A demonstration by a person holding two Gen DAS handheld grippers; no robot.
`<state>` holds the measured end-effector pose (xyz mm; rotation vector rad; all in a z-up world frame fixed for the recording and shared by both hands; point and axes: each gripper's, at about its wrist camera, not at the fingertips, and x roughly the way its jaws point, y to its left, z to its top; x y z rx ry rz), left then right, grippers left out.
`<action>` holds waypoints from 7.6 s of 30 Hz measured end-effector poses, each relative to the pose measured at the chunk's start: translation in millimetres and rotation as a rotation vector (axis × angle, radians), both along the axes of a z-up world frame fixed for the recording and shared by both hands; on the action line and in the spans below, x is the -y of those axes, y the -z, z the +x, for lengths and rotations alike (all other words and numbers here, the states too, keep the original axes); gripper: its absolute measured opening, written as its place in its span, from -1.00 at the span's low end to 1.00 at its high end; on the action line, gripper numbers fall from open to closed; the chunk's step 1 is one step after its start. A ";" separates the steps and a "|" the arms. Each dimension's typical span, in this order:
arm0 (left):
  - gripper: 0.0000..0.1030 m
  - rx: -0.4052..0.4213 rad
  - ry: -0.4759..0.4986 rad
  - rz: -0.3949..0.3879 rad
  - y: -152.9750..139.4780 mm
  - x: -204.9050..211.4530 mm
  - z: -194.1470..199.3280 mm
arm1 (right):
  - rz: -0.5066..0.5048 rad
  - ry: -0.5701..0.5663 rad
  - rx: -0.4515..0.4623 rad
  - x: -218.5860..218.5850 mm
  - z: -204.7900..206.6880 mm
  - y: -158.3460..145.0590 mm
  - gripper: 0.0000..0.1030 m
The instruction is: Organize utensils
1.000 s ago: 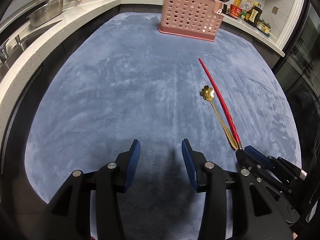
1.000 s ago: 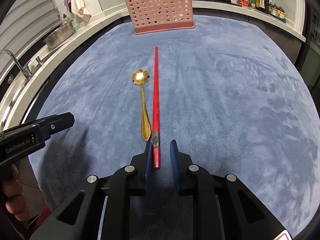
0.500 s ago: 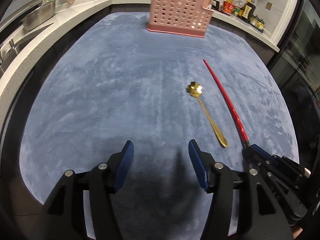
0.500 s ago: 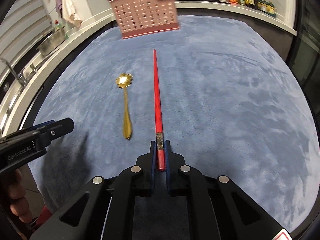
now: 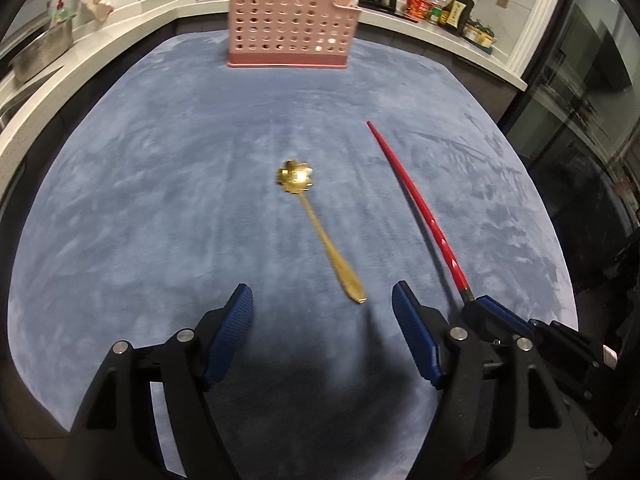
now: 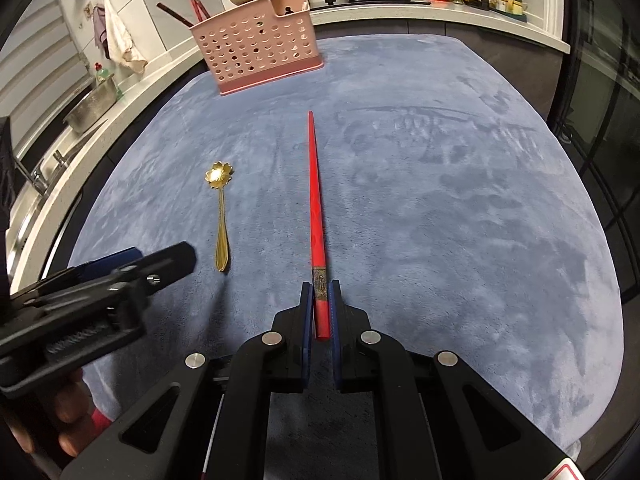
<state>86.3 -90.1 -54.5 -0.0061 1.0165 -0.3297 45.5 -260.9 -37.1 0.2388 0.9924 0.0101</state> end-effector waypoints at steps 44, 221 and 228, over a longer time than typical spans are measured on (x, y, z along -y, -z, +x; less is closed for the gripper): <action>-0.98 0.083 -0.013 -0.068 -53.9 -28.0 -5.9 | 0.070 -0.012 0.140 -2.9 -8.1 -65.5 -0.85; 0.55 0.330 -0.131 0.055 -166.5 -40.8 139.1 | -0.156 -0.053 0.306 -31.2 154.2 -161.0 -0.22; 0.72 0.313 -0.146 0.070 -155.7 -45.7 124.4 | -0.152 -0.035 0.286 -27.2 137.5 -152.5 0.13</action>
